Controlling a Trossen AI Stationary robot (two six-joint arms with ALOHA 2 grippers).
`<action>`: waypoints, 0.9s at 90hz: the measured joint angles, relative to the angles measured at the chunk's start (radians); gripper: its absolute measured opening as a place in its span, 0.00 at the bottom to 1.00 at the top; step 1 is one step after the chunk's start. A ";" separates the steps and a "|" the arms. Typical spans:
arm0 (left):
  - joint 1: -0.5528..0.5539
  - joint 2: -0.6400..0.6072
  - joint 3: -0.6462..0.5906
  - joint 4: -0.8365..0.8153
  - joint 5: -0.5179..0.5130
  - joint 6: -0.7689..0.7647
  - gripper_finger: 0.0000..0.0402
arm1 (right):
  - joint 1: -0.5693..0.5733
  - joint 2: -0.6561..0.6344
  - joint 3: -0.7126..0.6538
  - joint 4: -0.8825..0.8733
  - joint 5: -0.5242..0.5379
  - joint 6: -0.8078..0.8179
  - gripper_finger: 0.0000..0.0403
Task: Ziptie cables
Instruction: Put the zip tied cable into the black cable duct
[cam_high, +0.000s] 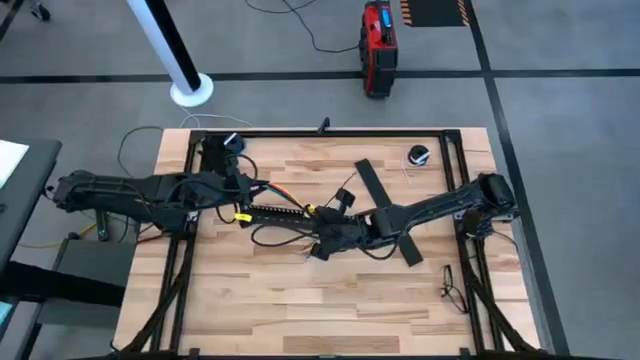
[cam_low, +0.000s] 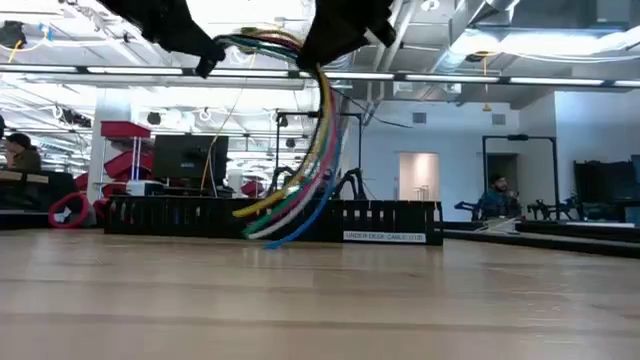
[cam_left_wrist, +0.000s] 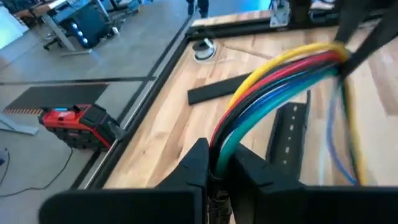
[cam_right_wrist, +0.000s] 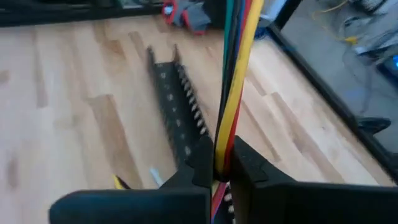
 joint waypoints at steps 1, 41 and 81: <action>-0.001 0.004 0.000 0.002 -0.001 0.000 0.06 | 0.000 -0.004 0.000 -0.006 -0.004 -0.001 0.02; -0.002 0.074 0.003 0.032 -0.028 0.018 0.06 | -0.078 -0.072 -0.001 -0.062 -0.345 0.023 0.16; 0.003 0.060 0.003 0.043 -0.037 0.025 0.06 | -0.069 -0.073 -0.004 -0.150 -0.360 0.116 0.61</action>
